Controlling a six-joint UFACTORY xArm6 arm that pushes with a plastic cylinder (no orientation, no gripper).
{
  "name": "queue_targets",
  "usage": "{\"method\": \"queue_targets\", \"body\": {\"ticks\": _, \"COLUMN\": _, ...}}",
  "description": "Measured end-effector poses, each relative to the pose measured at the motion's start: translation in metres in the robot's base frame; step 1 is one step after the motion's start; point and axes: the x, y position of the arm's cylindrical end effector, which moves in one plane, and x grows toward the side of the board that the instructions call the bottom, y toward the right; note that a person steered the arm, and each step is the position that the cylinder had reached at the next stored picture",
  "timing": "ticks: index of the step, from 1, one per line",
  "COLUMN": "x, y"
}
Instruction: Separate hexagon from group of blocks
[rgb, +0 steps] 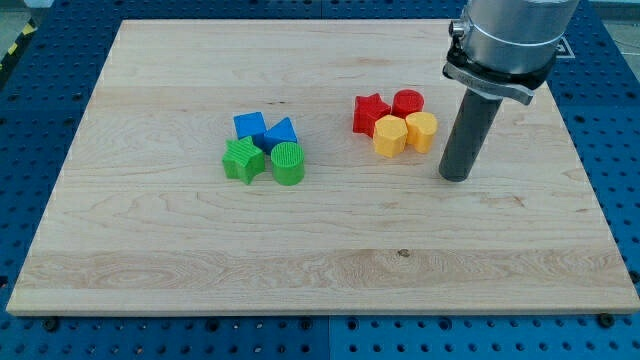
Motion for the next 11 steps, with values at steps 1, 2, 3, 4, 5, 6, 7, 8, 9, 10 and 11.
{"method": "queue_targets", "body": {"ticks": 1, "x": 0.001, "y": -0.026}}
{"method": "queue_targets", "body": {"ticks": 2, "x": 0.001, "y": -0.048}}
{"method": "queue_targets", "body": {"ticks": 3, "x": 0.000, "y": -0.052}}
{"method": "queue_targets", "body": {"ticks": 4, "x": -0.016, "y": -0.083}}
{"method": "queue_targets", "body": {"ticks": 5, "x": -0.046, "y": -0.103}}
{"method": "queue_targets", "body": {"ticks": 6, "x": -0.062, "y": -0.103}}
{"method": "queue_targets", "body": {"ticks": 7, "x": -0.069, "y": -0.090}}
{"method": "queue_targets", "body": {"ticks": 8, "x": -0.067, "y": -0.073}}
{"method": "queue_targets", "body": {"ticks": 9, "x": -0.063, "y": -0.072}}
{"method": "queue_targets", "body": {"ticks": 10, "x": -0.063, "y": -0.071}}
{"method": "queue_targets", "body": {"ticks": 11, "x": -0.062, "y": -0.060}}
